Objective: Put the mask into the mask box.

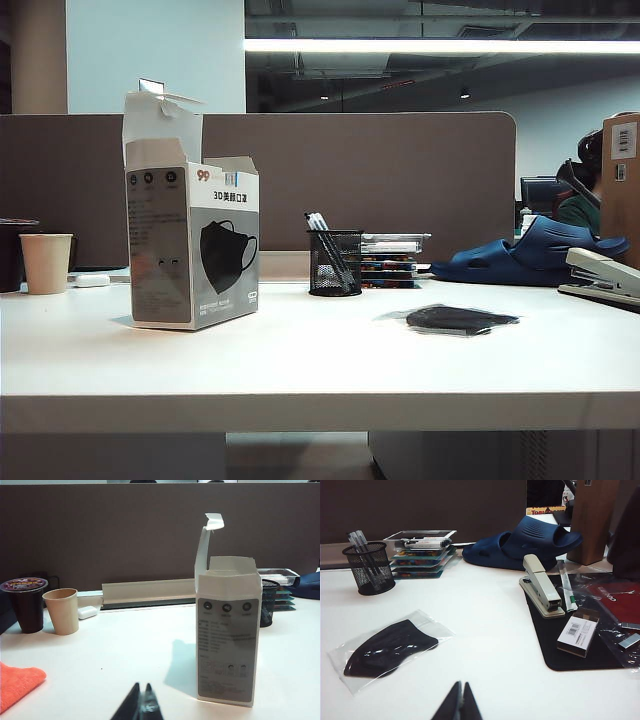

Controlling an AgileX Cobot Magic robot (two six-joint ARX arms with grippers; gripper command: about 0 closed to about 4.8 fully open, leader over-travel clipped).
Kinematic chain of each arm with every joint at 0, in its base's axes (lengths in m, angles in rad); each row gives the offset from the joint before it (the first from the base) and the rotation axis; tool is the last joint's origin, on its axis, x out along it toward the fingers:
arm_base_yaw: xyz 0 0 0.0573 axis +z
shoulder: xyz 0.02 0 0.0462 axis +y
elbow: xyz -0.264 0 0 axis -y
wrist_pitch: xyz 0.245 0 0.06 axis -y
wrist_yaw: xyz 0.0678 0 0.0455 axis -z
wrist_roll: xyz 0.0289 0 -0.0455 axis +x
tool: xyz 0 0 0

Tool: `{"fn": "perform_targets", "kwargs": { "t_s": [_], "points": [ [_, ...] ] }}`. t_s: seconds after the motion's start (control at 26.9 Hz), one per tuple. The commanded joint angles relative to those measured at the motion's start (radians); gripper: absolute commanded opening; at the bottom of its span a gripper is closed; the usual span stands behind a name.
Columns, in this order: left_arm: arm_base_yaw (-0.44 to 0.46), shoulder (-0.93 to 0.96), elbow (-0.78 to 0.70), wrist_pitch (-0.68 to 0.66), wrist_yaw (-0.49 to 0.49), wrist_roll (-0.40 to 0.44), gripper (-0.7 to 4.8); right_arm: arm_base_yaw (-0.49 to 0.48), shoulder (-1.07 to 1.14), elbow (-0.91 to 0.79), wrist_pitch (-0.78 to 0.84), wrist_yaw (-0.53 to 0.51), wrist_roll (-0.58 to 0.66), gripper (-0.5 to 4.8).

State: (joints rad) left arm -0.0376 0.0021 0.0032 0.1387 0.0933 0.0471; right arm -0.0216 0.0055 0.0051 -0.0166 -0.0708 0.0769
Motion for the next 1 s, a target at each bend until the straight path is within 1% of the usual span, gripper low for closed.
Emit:
{"fn": "perform_targets", "kwargs": {
  "t_s": [0.04,0.45,0.56,0.67,0.74,0.82,1.0],
  "points": [
    [0.002,0.000,0.004,0.013,0.000,-0.006,-0.05,0.002,-0.008,-0.003,0.014,0.005,-0.002,-0.01],
    [0.002,0.000,0.005,0.013,0.000,-0.007,-0.05,0.002,-0.008,-0.003,0.016,0.001,-0.002,-0.01],
    [0.002,0.000,0.006,0.019,0.002,-0.008,-0.05,0.002,-0.008,0.000,0.022,-0.016,-0.002,-0.01],
    [0.002,0.000,0.008,0.021,0.046,-0.040,-0.05,0.002,-0.008,0.011,0.020,-0.043,-0.002,-0.01],
    [0.002,0.000,0.013,0.019,0.095,-0.064,-0.05,0.002,-0.008,0.024,0.016,-0.044,-0.001,-0.02],
    [0.002,0.000,0.037,0.018,0.193,-0.067,-0.05,0.002,-0.007,0.065,-0.018,-0.043,0.006,-0.02],
    [0.002,0.000,0.091,0.019,0.290,-0.067,-0.05,0.002,-0.007,0.151,-0.116,-0.045,0.038,-0.02]
  ]
}}
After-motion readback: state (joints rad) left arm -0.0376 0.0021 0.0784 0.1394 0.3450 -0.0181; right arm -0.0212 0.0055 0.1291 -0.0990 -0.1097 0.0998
